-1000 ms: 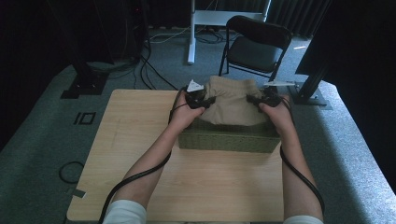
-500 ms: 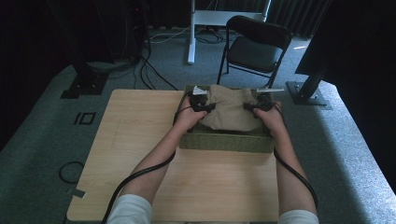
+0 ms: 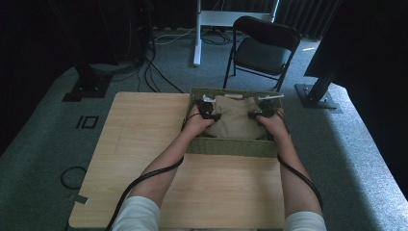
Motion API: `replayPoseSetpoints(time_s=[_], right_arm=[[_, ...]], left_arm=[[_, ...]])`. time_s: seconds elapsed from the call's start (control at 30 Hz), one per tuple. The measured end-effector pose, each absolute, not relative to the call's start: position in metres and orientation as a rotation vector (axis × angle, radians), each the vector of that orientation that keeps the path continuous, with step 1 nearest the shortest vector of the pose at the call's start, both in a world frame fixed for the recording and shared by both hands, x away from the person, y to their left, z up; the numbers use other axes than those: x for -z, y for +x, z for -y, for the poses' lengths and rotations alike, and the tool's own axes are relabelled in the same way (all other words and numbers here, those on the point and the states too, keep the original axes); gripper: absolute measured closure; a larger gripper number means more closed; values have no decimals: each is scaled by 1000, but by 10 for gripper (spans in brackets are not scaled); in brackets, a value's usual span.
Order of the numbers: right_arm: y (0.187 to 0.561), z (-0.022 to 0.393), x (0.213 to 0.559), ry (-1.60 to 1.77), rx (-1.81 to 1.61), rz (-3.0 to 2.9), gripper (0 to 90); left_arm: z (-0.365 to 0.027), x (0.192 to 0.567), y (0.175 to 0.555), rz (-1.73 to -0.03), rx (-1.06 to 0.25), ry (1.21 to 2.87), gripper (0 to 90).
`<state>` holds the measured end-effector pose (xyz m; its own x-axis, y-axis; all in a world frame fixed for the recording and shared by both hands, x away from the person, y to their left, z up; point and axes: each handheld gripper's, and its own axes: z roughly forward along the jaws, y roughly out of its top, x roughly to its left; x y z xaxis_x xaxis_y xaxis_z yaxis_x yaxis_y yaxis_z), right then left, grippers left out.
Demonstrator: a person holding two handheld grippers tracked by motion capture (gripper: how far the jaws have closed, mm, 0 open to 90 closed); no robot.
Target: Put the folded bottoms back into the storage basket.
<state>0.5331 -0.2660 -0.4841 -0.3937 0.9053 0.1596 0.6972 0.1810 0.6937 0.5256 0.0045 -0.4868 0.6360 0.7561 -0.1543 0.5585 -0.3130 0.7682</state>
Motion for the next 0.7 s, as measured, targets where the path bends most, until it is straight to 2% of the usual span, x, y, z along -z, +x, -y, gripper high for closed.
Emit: replayPoseSetpoints(time_s=[0.4,0.43,0.47,0.5,0.53,0.57,0.6,0.7], right_arm=[[537,263,501,1600,-945,-2219,775],[537,263,502,1601,-941,-2220,753],[538,262,505,1595,-909,-2225,692],[538,262,505,1595,-909,-2225,692],[539,263,508,1583,-879,-2223,614],[539,263,508,1583,-879,-2223,614],[538,263,509,1563,-858,-2230,542],[538,264,510,1551,-841,-2233,489]], left_arm=[[-2,506,529,-1075,-262,2073,712],[-2,507,529,-1074,-264,2083,700],[-2,508,529,-1076,-261,2083,680],[-2,508,530,-1081,-260,2080,680],[-2,508,530,-1078,-274,2095,641],[-2,509,530,-1073,-289,2103,641],[-1,509,530,-1062,-319,2130,602],[-2,510,530,-1070,-344,2150,541]])
